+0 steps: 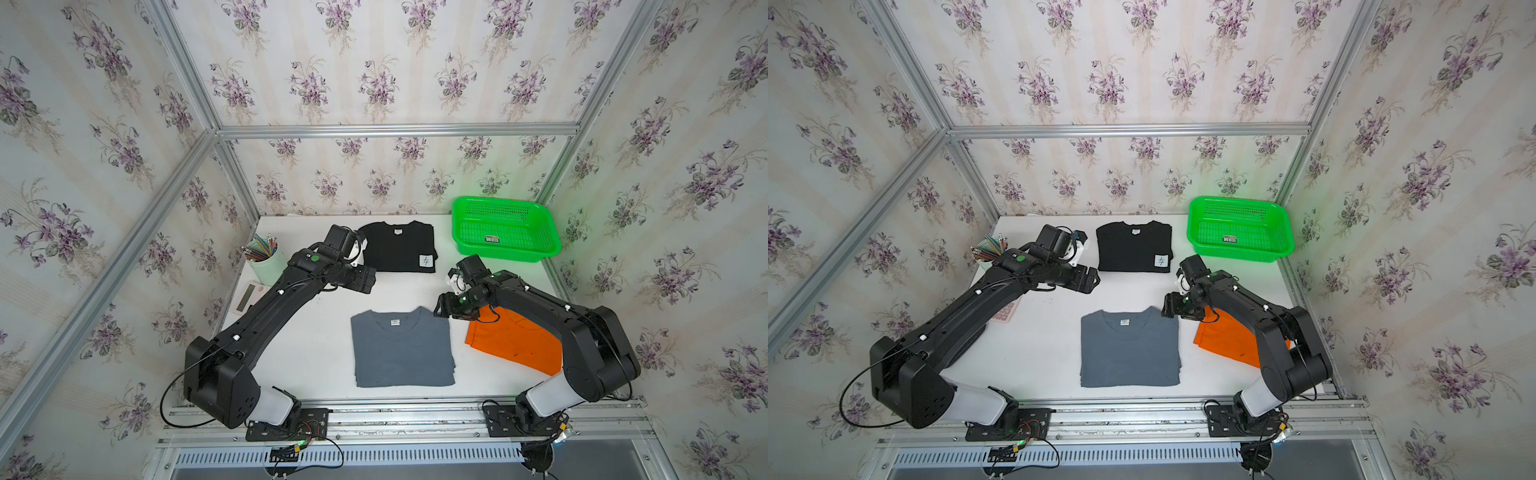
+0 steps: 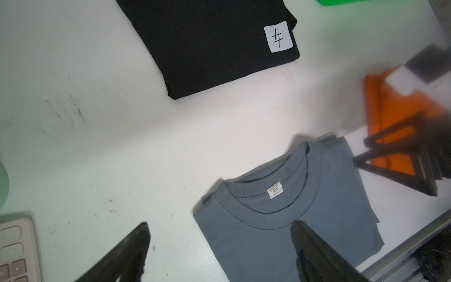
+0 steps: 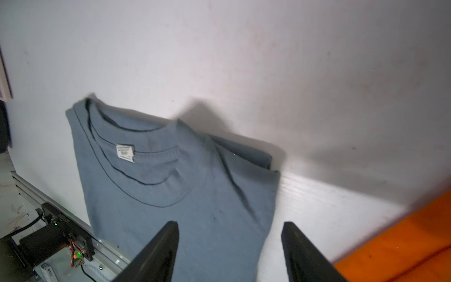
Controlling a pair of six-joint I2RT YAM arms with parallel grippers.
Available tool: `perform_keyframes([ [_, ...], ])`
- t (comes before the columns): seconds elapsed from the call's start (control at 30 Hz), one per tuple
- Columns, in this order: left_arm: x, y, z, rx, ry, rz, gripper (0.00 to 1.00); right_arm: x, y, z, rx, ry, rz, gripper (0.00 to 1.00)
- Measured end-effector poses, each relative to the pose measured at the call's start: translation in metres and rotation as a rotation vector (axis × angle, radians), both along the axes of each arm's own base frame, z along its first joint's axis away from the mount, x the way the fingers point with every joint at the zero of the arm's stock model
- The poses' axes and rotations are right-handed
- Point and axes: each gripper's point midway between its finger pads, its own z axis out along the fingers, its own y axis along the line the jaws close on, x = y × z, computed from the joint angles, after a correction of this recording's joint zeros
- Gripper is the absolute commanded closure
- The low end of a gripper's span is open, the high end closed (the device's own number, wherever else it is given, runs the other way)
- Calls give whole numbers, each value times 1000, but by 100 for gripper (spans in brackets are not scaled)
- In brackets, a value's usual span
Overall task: Put the folded t-shirts into the basket
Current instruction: Pick up the T-shirt from the center of the board.
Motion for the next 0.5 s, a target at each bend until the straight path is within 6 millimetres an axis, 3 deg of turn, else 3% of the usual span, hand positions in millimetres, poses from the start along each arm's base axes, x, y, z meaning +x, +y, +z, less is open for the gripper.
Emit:
perform_keyframes([
  [0.13,-4,5,-12,-12,45,53,9,-20,-5,-22,-18,85,10,32],
  [0.2,-10,9,-29,-47,107,106,11,-28,-4,-34,-9,132,15,36],
  [0.33,-43,19,-87,-140,309,248,13,-28,12,-37,98,143,33,49],
  [0.5,-72,16,-114,-263,442,285,15,-30,32,-35,230,148,72,59],
])
